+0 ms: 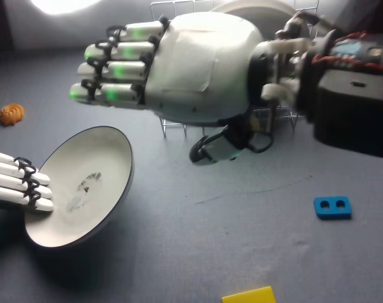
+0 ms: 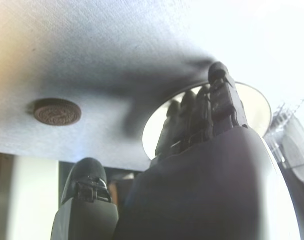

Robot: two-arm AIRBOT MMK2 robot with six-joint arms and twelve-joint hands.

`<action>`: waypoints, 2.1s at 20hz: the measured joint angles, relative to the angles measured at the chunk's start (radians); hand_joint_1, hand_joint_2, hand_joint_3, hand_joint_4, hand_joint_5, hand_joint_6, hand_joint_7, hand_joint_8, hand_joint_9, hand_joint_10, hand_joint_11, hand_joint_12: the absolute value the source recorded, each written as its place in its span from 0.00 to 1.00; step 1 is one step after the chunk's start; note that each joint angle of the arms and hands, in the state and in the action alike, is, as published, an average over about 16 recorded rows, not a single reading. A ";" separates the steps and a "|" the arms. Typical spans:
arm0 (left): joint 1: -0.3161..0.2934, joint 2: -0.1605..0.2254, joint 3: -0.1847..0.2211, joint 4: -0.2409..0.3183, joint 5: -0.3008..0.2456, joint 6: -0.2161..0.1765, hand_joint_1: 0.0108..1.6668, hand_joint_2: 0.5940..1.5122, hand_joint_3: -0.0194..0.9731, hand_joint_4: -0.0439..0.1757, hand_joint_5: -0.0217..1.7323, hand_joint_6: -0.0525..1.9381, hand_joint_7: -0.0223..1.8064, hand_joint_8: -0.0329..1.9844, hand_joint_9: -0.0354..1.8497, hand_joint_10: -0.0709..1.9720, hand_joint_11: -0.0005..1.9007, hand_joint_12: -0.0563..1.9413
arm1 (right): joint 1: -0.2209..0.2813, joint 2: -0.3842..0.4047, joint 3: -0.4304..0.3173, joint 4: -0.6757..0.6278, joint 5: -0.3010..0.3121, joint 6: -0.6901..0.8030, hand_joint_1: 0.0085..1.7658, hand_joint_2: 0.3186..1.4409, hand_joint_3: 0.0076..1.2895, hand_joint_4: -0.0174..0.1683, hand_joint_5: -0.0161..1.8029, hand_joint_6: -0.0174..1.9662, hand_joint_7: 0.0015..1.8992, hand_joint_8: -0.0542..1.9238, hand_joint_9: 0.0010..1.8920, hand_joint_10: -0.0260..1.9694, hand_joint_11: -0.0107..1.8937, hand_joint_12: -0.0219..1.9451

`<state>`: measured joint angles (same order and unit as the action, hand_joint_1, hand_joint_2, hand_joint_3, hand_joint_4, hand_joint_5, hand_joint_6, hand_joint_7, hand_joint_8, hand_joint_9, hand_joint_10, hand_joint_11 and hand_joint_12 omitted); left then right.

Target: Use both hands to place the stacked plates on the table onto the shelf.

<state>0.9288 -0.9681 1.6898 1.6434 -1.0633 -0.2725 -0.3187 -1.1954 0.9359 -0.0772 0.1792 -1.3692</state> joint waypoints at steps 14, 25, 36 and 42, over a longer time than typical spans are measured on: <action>0.012 -0.005 0.004 -0.003 -0.002 -0.006 0.00 0.60 0.04 0.17 0.02 0.02 0.01 0.01 0.00 0.01 0.02 0.05 | -0.143 -0.252 0.158 0.276 0.045 -0.285 0.63 0.49 0.00 0.12 0.02 0.03 0.01 0.04 0.01 0.01 0.02 0.29; 0.012 -0.008 0.007 -0.002 -0.004 -0.006 0.00 0.60 0.04 0.18 0.02 0.02 0.01 0.01 0.00 0.01 0.02 0.05 | -0.173 -0.444 0.337 0.283 0.060 -0.286 0.65 0.52 0.00 0.12 0.03 0.03 0.02 0.04 0.02 0.01 0.02 0.34; 0.012 -0.010 0.011 0.001 -0.009 -0.007 0.00 0.59 0.04 0.18 0.02 0.02 0.01 0.01 0.01 0.01 0.02 0.05 | -0.177 -0.547 0.454 0.281 0.076 -0.283 0.69 0.57 0.00 0.11 0.25 0.07 0.25 0.08 0.26 0.08 0.12 0.60; 0.005 -0.009 0.011 0.004 -0.015 -0.011 0.00 0.58 0.04 0.17 0.01 0.01 0.01 0.01 0.01 0.01 0.01 0.04 | -0.177 -0.553 0.461 0.275 0.096 -0.282 0.71 0.59 0.00 0.08 0.39 0.24 0.41 0.24 0.42 0.27 0.28 0.64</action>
<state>0.9339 -0.9774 1.7007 1.6477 -1.0781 -0.2834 -0.4960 -1.7485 1.3967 0.1980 0.2748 -1.6511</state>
